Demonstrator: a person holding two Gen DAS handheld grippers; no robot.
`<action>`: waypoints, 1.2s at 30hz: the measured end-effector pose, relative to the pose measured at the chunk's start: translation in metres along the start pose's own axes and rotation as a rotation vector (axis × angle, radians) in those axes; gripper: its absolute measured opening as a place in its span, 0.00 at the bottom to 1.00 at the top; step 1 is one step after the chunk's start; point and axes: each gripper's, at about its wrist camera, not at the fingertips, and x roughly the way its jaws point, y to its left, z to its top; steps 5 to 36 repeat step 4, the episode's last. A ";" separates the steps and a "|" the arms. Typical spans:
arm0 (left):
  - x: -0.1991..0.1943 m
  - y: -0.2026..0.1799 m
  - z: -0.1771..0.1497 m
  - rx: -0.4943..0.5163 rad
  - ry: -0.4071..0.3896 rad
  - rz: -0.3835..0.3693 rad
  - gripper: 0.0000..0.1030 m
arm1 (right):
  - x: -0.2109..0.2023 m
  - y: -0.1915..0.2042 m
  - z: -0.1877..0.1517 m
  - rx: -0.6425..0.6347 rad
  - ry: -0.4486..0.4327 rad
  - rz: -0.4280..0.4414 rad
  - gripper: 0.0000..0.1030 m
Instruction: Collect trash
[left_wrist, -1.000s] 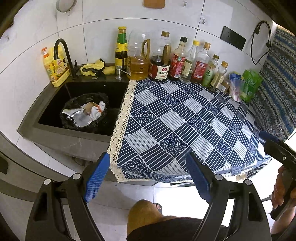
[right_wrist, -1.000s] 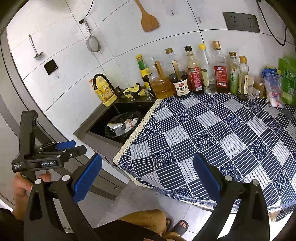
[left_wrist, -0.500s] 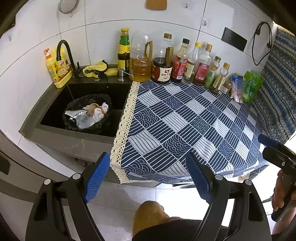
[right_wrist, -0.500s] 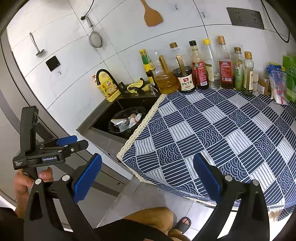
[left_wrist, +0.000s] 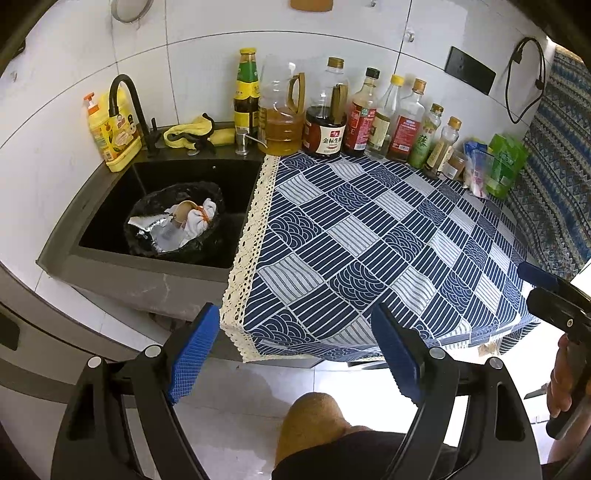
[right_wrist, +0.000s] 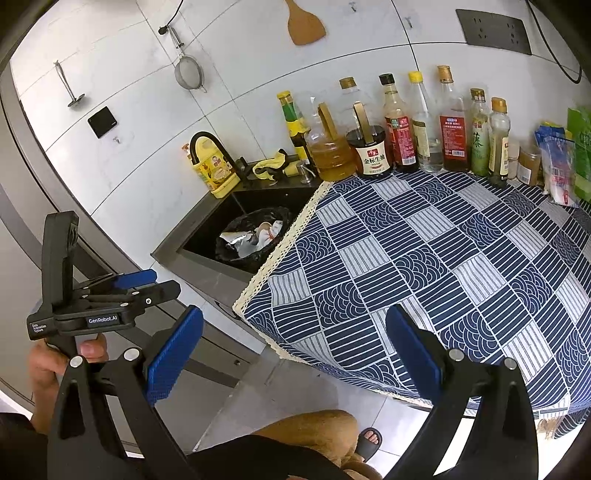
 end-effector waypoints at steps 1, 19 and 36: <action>0.001 0.001 0.000 -0.004 0.002 0.002 0.79 | 0.000 0.000 0.000 0.003 -0.001 0.002 0.95; 0.002 0.004 0.000 -0.008 0.007 0.006 0.79 | 0.002 0.000 0.001 0.004 0.002 0.005 0.95; 0.002 0.004 0.000 -0.008 0.007 0.006 0.79 | 0.002 0.000 0.001 0.004 0.002 0.005 0.95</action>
